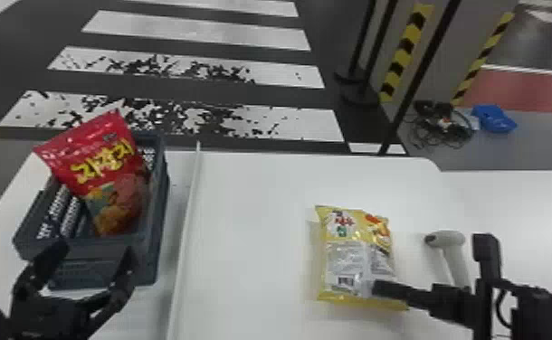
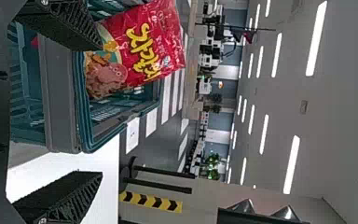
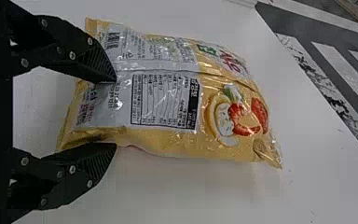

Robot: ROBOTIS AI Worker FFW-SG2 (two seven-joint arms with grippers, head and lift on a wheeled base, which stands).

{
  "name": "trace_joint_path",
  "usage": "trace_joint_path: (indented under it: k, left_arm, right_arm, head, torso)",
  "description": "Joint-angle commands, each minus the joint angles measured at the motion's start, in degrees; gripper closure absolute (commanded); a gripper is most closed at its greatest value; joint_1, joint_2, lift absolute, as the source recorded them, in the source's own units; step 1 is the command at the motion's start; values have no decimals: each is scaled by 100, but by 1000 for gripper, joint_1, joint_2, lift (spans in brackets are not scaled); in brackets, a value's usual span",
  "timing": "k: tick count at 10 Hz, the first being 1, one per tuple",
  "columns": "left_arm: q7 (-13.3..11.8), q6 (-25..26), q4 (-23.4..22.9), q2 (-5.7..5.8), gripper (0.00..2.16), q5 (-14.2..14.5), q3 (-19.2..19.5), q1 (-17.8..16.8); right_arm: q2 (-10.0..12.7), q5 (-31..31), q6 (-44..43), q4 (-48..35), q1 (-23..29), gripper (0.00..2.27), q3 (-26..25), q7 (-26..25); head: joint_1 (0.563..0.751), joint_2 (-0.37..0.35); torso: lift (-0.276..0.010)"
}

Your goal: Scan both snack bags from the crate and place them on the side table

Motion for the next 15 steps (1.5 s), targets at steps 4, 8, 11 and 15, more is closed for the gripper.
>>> trace_joint_path:
  k: [4, 8, 11, 15]
  left_arm:
    - [0, -18, 9, -3, 36, 3, 13, 9]
    - [0, -36, 9, -12, 36, 3, 31, 27]
    - [0, -36, 26, -3, 36, 3, 31, 27]
    - [0, -36, 44, -3, 36, 12, 31, 0]
  right_arm:
    - [1, -248, 201, -330, 78, 2263, -460, 104]
    - [36, -890, 113, -664, 87, 2263, -1426, 95]
    - [1, -749, -608, -506, -229, 2263, -2200, -248]
    - [-113, -231, -2647, 689, -484, 2263, -2323, -1109]
  head:
    - [695, -171]
    - [695, -204]
    - [695, -291]
    - [695, -350]
  torso:
    - [-95]
    - [-95]
    - [-95]
    - [-95]
